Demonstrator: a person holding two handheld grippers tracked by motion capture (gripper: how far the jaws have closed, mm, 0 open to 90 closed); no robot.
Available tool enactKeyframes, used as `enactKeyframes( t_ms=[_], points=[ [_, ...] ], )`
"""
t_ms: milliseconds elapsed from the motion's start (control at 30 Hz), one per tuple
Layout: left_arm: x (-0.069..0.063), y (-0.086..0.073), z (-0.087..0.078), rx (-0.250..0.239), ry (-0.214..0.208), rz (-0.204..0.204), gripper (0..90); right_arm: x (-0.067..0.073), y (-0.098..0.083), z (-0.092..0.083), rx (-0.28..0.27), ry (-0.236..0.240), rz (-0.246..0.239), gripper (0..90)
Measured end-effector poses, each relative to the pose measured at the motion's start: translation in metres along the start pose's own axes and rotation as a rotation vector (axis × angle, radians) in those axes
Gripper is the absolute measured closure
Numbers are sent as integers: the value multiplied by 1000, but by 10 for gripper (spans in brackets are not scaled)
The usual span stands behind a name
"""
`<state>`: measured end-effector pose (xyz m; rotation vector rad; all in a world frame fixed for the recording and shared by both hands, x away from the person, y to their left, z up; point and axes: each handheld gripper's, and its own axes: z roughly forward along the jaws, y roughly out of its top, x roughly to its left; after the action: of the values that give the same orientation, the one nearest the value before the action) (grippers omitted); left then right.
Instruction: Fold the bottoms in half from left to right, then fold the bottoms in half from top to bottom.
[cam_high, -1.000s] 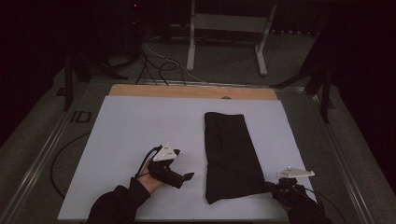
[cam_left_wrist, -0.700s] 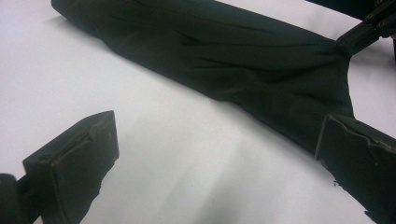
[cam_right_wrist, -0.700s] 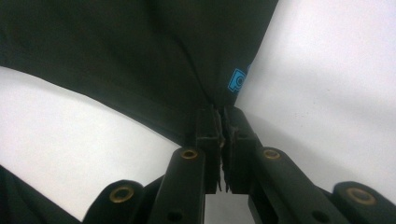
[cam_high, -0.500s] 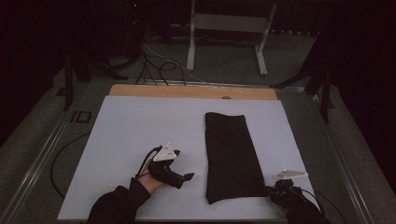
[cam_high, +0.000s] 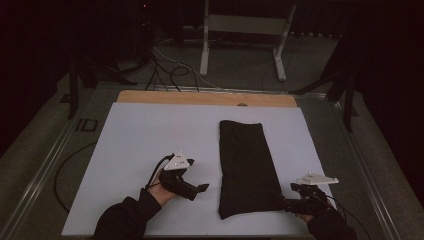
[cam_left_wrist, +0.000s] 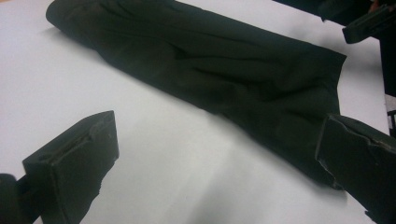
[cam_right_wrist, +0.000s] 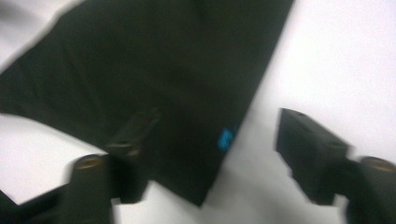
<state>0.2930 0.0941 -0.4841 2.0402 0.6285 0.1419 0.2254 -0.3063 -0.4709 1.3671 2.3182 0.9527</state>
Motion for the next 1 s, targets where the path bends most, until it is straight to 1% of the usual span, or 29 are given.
enactKeyframes(
  t_ms=[33,67,100,133,167,200,267,300,367,433,467,533,600,633,733,800,833,867,900,933,967,1000],
  points=[
    [0,1,0,0,1,-1,0,0,2,0,-8,17,-5,180],
    [0,1,0,0,1,-1,0,0,2,0,-8,17,-5,180],
    [0,4,0,-3,-2,-1,0,-2,9,2,-42,26,-1,134],
    [0,4,0,-3,-2,-1,0,-2,9,2,-42,26,-1,134],
    [1,4,0,-3,-2,-3,0,-2,14,4,-47,25,-23,132],
    [1,5,0,-2,-3,-6,0,-2,14,4,-47,25,-23,132],
    [3,7,1,0,-4,-8,0,-4,21,7,-64,29,-41,123],
    [4,7,1,-3,-5,-14,0,-9,27,11,-108,51,-32,120],
    [7,7,2,-5,-4,-22,0,-12,29,12,-117,58,-31,120],
    [10,8,3,-6,-5,-37,0,-14,34,17,-118,49,-53,119],
    [11,8,4,-4,-4,-38,0,-15,36,19,-117,49,-62,117],
    [12,9,4,2,-1,-43,0,-14,42,25,-108,57,-95,117],
    [14,11,5,4,1,-48,0,-14,44,27,-107,55,-102,117],
    [15,13,6,6,0,-50,0,-13,48,30,-112,57,-109,117],
    [14,15,7,3,2,-50,0,-12,52,32,-115,60,-118,117],
    [12,18,7,2,-1,-47,0,-10,56,32,-130,71,-122,117],
    [12,20,8,2,1,-44,0,-9,59,32,-139,77,-132,117],
    [11,23,8,2,-1,-37,0,-9,61,32,-143,79,-141,117],
    [11,23,8,2,-1,-37,0,-9,61,32,-143,79,-141,117],
    [10,27,8,-3,-5,-33,0,-7,69,29,-166,79,-150,117],
    [10,32,8,-8,-5,-22,0,-7,73,28,-173,77,-156,117],
    [10,32,8,-8,-5,-22,0,-7,76,27,-181,77,-157,117]
  ],
)
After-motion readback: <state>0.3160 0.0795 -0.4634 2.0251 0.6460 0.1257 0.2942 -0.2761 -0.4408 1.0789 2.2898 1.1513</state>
